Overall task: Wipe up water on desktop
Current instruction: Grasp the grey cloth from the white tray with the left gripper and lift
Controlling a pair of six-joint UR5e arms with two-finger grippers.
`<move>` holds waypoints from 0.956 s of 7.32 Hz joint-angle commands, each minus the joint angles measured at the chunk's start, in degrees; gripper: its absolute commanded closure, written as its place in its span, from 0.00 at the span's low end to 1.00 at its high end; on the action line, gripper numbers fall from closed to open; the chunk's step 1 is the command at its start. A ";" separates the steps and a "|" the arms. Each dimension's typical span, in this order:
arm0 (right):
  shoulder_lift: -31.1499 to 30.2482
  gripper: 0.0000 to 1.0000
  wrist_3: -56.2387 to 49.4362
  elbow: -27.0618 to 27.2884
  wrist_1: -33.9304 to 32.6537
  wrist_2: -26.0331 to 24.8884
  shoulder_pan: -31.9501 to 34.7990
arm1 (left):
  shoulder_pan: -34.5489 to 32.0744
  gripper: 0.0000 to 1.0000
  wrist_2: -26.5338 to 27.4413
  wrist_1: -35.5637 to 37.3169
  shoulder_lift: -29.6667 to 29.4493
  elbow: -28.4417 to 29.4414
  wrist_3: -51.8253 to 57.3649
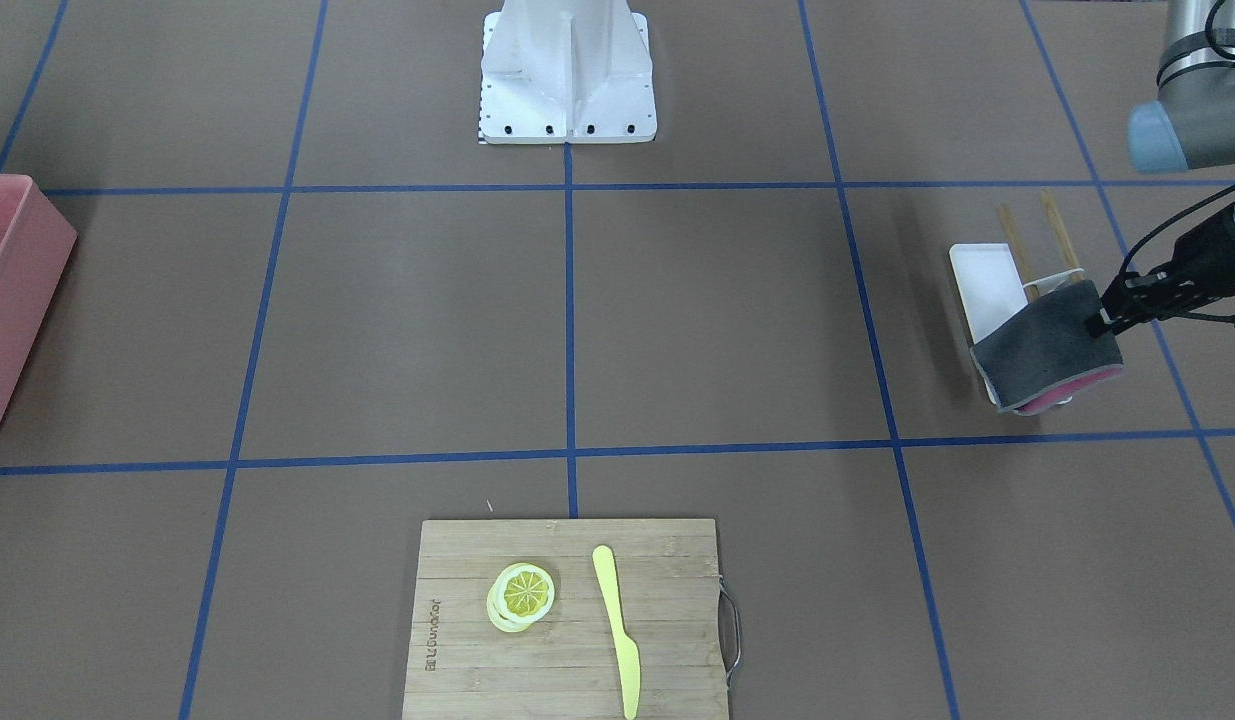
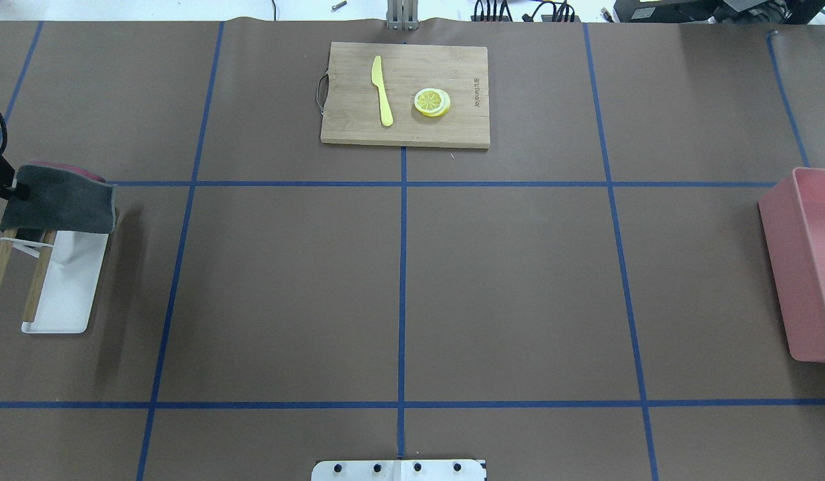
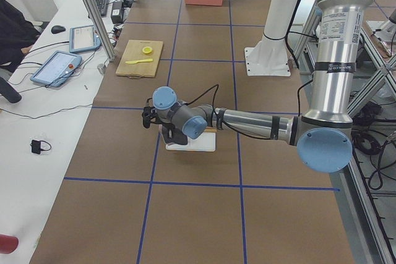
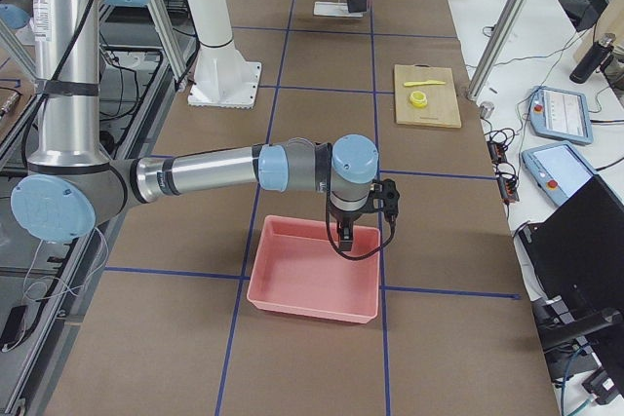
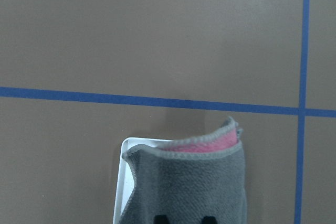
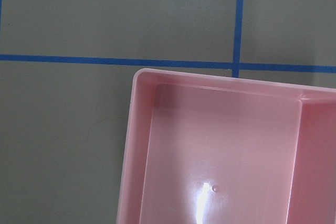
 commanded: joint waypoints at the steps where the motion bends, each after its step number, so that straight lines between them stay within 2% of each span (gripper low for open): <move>1: 0.00 0.00 0.04 -0.12 -0.07 -0.02 0.00 | -0.69 0.79 -2.94 0.49 -0.11 -0.22 0.01; 4: 0.00 0.00 0.04 -0.56 -0.07 -0.02 -0.09 | -1.57 0.80 -3.76 0.58 -0.20 -0.31 0.01; 5: 0.00 0.00 0.04 -0.56 -0.07 -0.02 -0.09 | -2.09 0.87 -3.76 0.67 -0.20 -0.23 0.01; 6: 0.00 0.00 0.04 -0.56 -0.07 -0.02 -0.18 | -2.88 1.00 -3.76 0.84 -0.29 0.04 0.01; 7: 0.00 0.00 0.04 -0.56 0.02 -0.02 -0.18 | -3.67 1.00 -3.85 0.84 -0.46 0.21 0.01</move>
